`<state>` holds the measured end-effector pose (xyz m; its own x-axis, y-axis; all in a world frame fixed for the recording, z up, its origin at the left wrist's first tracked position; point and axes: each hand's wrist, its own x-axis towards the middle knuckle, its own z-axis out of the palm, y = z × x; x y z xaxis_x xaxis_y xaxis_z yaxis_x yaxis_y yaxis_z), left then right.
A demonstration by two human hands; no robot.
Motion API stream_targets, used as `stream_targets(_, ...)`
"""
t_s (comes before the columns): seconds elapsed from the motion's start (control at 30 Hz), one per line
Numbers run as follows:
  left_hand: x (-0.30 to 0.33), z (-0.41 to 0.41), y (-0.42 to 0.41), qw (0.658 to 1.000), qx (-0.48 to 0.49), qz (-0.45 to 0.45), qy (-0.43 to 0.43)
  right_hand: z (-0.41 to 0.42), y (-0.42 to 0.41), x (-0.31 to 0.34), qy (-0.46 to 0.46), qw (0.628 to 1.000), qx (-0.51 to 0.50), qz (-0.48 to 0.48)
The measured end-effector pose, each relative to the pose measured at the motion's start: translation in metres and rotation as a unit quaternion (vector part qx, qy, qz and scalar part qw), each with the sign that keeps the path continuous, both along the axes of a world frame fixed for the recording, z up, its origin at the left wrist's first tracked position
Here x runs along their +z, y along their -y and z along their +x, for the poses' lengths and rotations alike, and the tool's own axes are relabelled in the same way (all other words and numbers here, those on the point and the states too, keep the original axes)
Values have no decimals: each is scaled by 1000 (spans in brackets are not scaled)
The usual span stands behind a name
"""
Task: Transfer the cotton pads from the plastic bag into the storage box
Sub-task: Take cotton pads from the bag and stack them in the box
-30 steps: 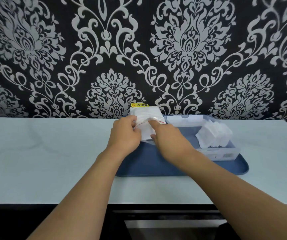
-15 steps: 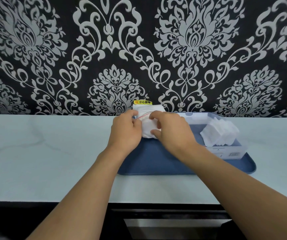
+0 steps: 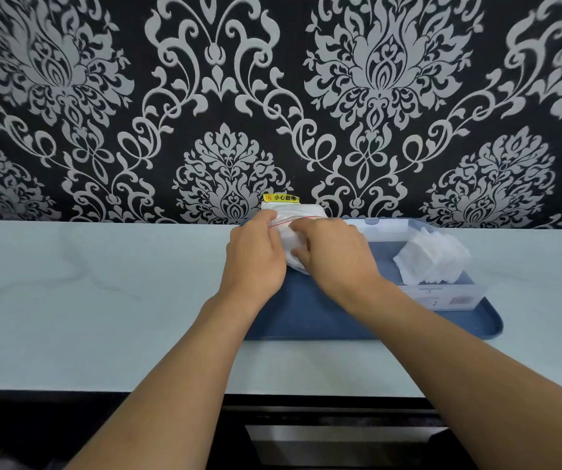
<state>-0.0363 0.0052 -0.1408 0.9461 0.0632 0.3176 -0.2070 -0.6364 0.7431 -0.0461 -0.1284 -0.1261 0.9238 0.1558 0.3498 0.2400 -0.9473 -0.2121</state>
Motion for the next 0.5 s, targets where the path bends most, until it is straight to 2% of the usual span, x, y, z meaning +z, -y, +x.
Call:
stream_targets(0.27, 1, 2, -4, 1000, -13, -6, -14, -4, 2, 0, 1, 999, 23, 49)
stream_targets(0.4, 1, 2, -7, 999, -22, -11, -34, -17, 16, 10, 4, 982, 70, 174)
stream_targets(0.5, 8, -2, -7, 996, -22, -57, -65, -26, 36, 20, -54, 939, 104, 324)
